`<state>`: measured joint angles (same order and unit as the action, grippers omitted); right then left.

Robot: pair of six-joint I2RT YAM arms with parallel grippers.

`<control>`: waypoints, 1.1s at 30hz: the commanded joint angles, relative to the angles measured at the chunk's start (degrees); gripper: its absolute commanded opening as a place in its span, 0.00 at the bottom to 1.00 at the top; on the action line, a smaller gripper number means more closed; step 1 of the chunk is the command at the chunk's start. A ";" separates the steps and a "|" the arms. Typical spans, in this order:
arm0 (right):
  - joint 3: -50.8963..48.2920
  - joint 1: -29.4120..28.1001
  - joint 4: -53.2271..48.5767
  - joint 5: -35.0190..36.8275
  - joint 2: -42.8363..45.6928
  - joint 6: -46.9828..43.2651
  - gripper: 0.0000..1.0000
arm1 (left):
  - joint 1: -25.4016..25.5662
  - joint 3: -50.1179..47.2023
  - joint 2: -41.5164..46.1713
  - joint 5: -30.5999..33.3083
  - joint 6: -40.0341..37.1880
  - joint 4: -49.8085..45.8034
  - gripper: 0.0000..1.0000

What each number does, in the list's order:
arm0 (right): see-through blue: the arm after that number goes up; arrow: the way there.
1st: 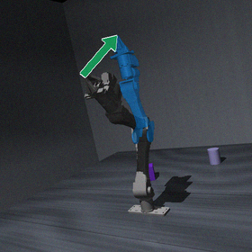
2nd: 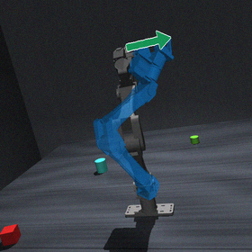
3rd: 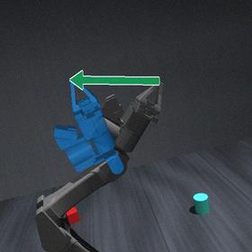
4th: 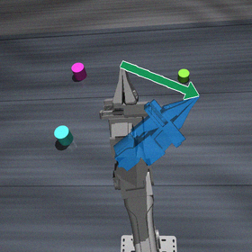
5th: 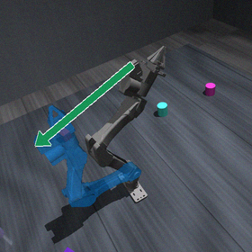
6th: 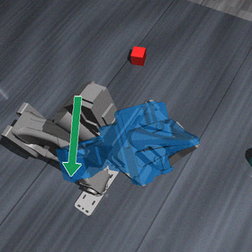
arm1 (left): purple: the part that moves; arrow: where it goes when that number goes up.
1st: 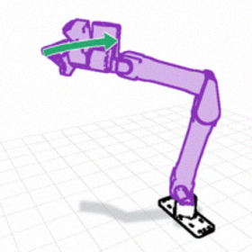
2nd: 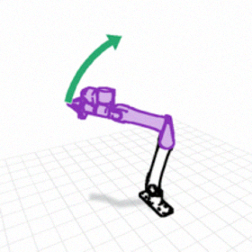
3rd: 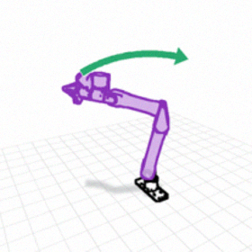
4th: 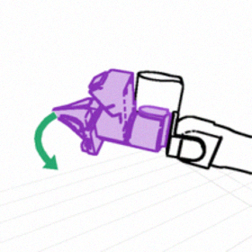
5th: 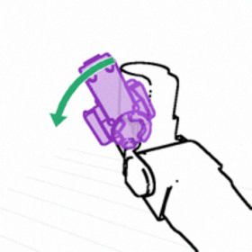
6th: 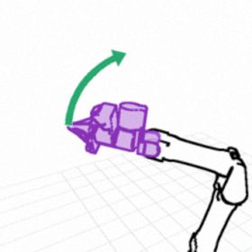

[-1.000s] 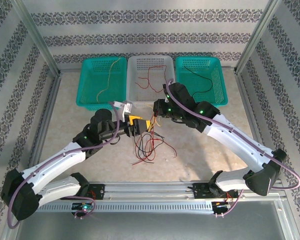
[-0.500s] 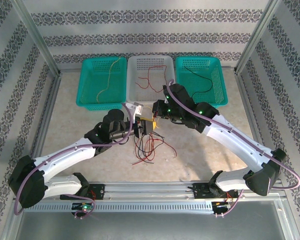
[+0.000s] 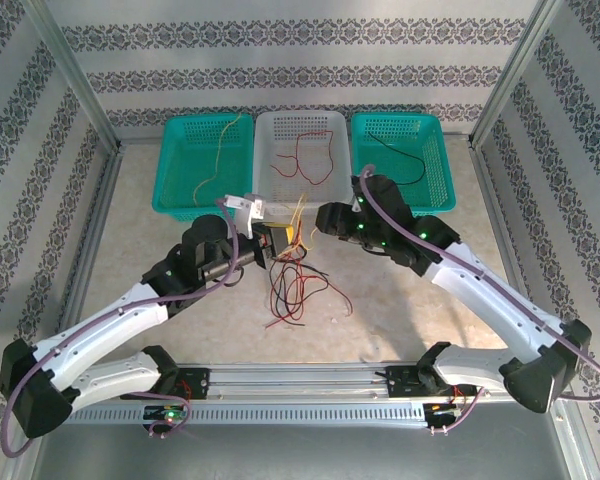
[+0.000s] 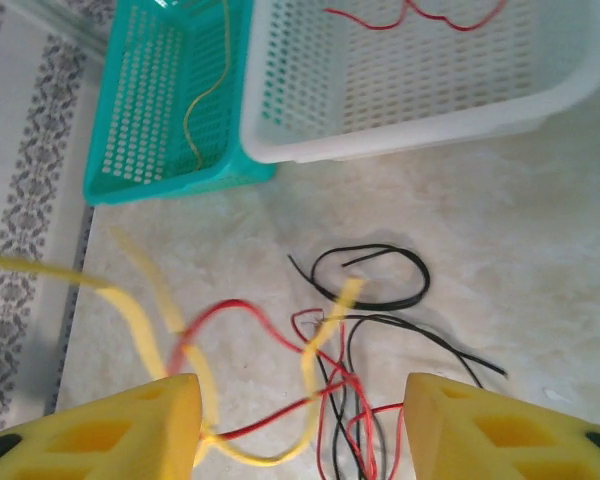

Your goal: Untangle the cables

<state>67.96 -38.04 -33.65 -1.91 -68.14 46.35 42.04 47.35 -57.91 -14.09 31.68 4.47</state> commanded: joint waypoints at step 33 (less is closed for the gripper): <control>-17.25 17.65 12.78 -9.05 -10.90 0.03 0.00 | -4.41 18.88 9.22 6.23 -2.37 -28.68 0.00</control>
<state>50.61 -21.96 -17.69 -14.20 -77.21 48.25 39.70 61.84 -52.21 -10.37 30.98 -23.83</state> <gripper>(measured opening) 0.057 0.044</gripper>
